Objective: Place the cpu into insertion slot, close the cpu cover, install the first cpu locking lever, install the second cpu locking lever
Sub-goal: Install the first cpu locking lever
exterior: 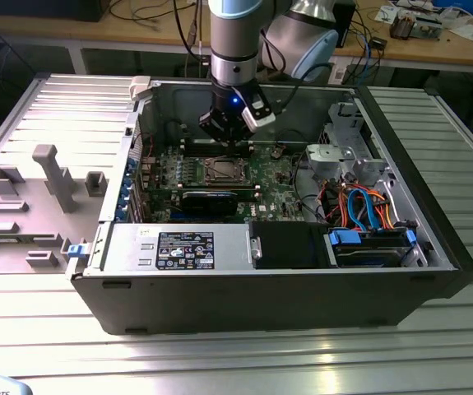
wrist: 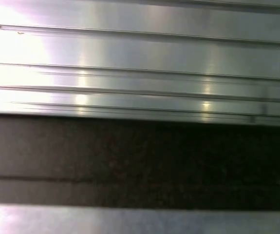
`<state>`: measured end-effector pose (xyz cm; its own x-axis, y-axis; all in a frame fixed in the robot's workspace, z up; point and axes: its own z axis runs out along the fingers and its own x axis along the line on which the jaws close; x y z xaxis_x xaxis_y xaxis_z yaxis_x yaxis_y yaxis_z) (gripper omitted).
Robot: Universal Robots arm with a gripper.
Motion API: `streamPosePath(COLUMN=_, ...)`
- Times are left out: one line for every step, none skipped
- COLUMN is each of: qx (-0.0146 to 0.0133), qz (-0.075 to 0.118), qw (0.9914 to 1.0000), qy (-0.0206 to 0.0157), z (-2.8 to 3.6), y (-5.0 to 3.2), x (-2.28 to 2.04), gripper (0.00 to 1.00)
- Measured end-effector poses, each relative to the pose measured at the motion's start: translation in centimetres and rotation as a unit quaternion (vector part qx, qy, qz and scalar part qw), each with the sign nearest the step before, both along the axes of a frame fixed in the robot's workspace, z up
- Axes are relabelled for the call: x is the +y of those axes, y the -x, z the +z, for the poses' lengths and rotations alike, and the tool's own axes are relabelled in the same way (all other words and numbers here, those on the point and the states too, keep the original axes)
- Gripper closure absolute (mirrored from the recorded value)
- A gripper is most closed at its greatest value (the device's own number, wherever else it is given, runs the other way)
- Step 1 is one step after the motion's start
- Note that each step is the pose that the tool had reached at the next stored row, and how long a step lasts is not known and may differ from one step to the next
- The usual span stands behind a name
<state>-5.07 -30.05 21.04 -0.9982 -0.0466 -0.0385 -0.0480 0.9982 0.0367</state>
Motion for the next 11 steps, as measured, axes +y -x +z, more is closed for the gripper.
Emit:
streamPosePath(qx=0.0000, qz=0.000, qw=1.00000, qy=0.0000, z=-0.06, y=-0.03, x=0.00, gripper=0.89)
streamPosePath(qx=0.0000, qz=0.000, qw=1.00000, qy=0.0000, z=-0.14, y=-0.08, x=0.00, gripper=0.89)
streamPosePath(qx=0.0000, qz=0.000, qw=1.00000, qy=0.0000, z=-0.21, y=-0.13, x=0.00, gripper=0.89)
streamPosePath(qx=0.0000, qz=0.000, qw=1.00000, qy=0.0000, z=-0.27, y=-0.16, x=0.00, gripper=0.89)
streamPosePath(qx=0.0000, qz=0.000, qw=1.00000, qy=0.0000, z=-0.32, y=-0.20, x=0.00, gripper=0.89)
streamPosePath(qx=0.0000, qz=0.000, qw=1.00000, qy=0.0000, z=-0.37, y=-0.22, x=0.00, gripper=0.89)
streamPosePath(qx=0.0000, qz=0.000, qw=1.00000, qy=0.0001, z=-0.37, y=-0.23, x=0.00, gripper=0.89)
streamPosePath(qx=0.0000, qz=0.000, qw=1.00000, qy=0.0001, z=-0.37, y=-0.23, x=0.00, gripper=0.89)
streamPosePath(qx=0.0001, qz=0.000, qw=1.00000, qy=0.0001, z=-0.37, y=-0.23, x=0.00, gripper=0.89)
streamPosePath(qx=0.0001, qz=0.000, qw=1.00000, qy=0.0001, z=-0.38, y=-0.24, x=0.00, gripper=0.89)
streamPosePath(qx=0.0000, qz=0.000, qw=1.00000, qy=0.0000, z=-0.38, y=-0.24, x=0.00, gripper=0.89)
